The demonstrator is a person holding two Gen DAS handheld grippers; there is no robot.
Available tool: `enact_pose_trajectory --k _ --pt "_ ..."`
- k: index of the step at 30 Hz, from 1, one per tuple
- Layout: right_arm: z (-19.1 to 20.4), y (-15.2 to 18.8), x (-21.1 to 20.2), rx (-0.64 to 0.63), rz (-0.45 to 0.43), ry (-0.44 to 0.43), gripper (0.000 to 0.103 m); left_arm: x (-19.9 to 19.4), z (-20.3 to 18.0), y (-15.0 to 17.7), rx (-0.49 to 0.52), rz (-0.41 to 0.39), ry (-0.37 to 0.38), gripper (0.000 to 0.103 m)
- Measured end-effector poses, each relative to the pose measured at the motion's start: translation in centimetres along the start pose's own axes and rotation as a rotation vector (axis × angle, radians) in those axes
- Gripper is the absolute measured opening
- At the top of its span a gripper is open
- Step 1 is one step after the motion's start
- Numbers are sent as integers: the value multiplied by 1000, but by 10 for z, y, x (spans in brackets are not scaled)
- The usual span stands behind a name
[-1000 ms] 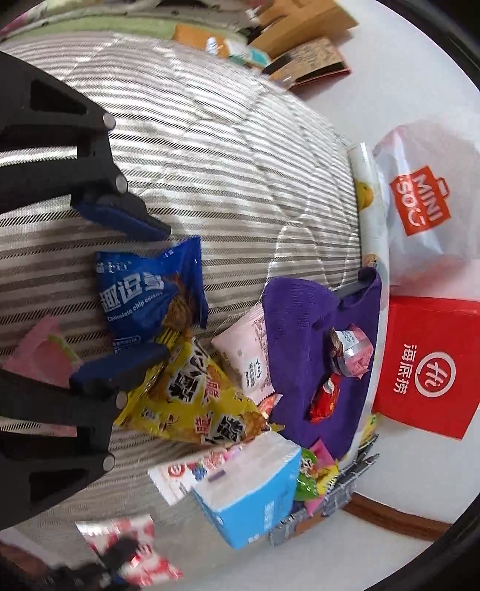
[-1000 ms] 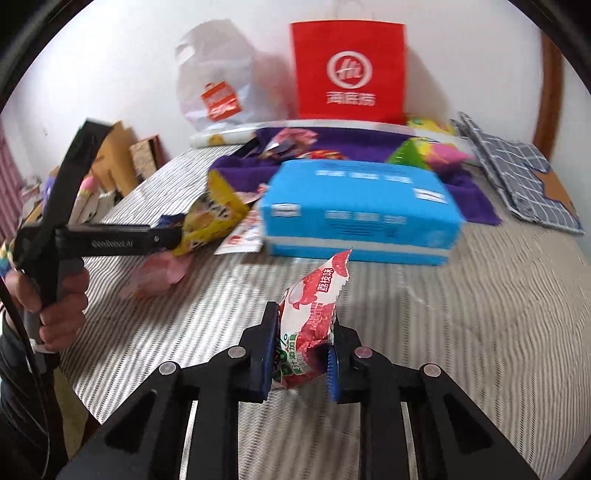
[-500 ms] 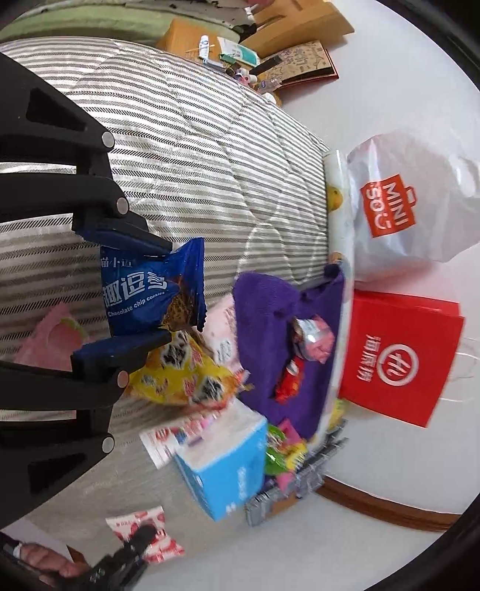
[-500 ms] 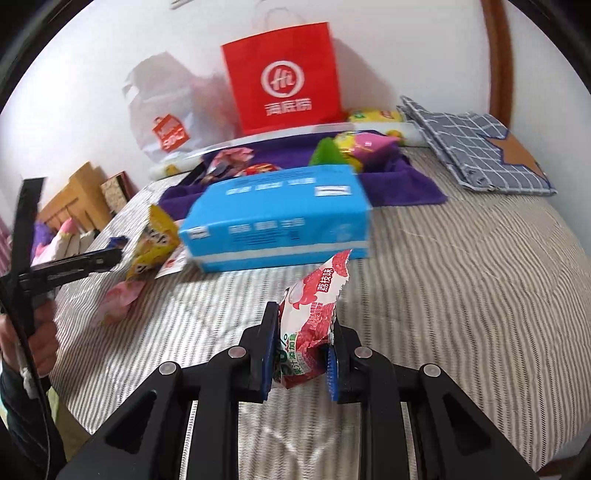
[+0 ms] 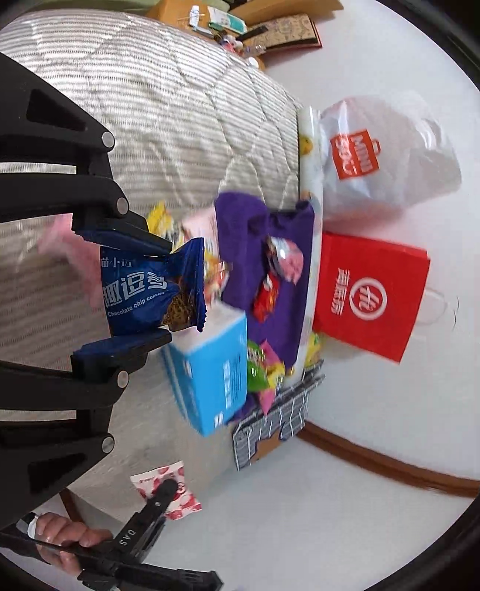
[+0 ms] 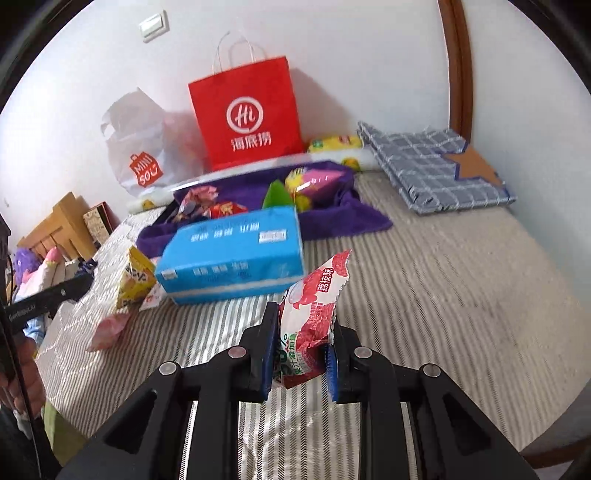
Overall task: Organize snacks
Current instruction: 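Lift both held snacks and carry them over the purple towel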
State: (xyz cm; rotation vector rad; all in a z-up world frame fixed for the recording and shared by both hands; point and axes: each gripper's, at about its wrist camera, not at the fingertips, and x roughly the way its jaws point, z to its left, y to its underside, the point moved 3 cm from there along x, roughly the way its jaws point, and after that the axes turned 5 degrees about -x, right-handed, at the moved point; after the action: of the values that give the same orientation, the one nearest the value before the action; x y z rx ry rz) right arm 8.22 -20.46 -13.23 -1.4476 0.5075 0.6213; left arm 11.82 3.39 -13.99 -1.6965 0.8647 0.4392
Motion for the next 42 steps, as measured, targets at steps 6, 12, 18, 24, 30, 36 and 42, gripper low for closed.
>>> enact_pose_trajectory --k 6,12,18,24,30,36,42 --pt "-5 -23 -11 -22 -49 5 22 9 -39 -4 35 -9 16 39" --pt "-10 -52 -16 -37 -106 -1 22 27 -70 -21 87 -39 -12 39" --pt "-16 -76 -6 -36 -133 0 22 40 -86 -49 134 -91 -62 39" --pt "-17 -101 22 -42 -129 -8 22 57 -85 -77 130 -106 -71 39" --pt "-5 -132 52 -66 -125 -25 22 76 -67 -108 61 -108 -64 39" --pt "9 -163 79 -74 -123 -78 22 96 -50 -131 12 -86 -67 39" --pt "22 -188 107 -112 -132 -101 22 112 -42 -150 31 -108 -117 39"
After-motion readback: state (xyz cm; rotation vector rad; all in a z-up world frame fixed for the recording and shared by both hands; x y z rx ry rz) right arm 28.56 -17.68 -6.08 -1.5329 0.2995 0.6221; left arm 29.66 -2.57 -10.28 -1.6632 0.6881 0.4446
